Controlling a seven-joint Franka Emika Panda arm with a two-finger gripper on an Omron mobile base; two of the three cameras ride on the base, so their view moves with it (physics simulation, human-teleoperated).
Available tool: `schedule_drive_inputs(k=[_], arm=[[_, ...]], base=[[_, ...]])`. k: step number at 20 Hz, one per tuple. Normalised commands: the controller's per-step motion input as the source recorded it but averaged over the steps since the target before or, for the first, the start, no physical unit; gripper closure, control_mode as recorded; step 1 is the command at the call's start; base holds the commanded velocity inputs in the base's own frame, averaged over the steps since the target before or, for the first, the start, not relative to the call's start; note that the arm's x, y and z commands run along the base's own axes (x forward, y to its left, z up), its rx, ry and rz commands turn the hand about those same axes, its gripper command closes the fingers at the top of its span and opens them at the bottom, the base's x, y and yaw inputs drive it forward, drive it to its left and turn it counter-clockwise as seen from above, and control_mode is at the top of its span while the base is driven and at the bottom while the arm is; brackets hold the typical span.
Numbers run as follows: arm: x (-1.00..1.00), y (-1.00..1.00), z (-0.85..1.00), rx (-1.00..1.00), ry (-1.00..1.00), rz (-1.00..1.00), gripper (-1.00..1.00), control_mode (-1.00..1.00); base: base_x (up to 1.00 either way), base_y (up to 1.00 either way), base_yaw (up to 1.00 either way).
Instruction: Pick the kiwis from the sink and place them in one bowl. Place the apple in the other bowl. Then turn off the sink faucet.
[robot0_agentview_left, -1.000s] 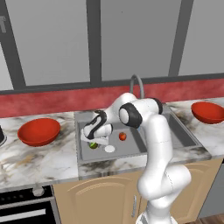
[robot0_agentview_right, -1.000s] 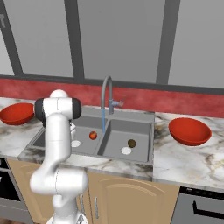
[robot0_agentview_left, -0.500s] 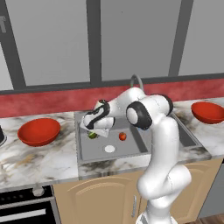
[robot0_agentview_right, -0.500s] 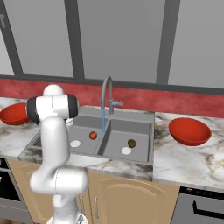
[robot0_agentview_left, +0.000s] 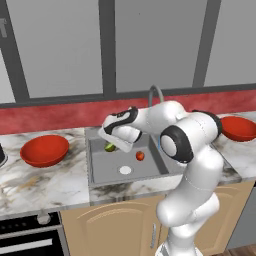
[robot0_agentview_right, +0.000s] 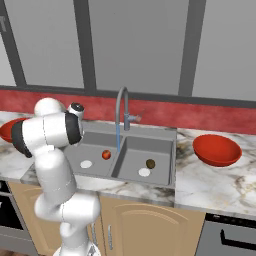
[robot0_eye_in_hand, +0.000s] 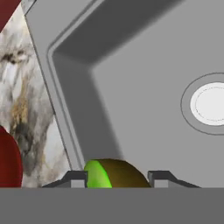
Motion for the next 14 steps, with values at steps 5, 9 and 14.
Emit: schedule_drive_inputs(k=[5,9,14], arm=[[-0.11,0.25,0.9,0.03,-0.02,0.09,1.0,-1.0],[0.0,0.62,0.7,0.0,0.0,0.11,1.0,-1.0],[0.0,0.82,0.15,0.0,0.09,0.06,1.0,-1.0]], base=[[0.0,0.0,0.0],[0.0,0.0,0.0],[0.0,0.0,0.0]])
